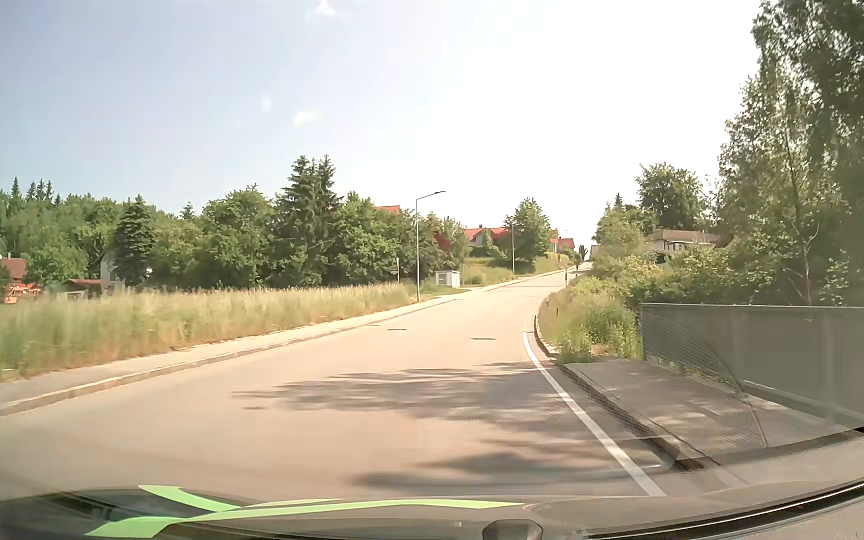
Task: Follow the waypoints while adhering to traffic rules and regulations
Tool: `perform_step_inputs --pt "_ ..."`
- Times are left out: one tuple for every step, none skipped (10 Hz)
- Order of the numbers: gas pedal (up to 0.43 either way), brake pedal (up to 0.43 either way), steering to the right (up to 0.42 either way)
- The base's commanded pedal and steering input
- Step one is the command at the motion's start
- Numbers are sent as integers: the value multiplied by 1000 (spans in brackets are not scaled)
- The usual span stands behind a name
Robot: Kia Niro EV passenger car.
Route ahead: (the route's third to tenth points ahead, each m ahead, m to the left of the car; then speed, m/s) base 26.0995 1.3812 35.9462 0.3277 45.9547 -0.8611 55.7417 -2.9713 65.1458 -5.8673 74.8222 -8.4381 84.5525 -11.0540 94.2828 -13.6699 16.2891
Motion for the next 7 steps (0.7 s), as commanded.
perform_step_inputs --pt "110 0 11" --pt "110 0 6" --pt "110 0 6" --pt "110 0 9" --pt "110 0 11" --pt "110 0 13" --pt "110 0 17"
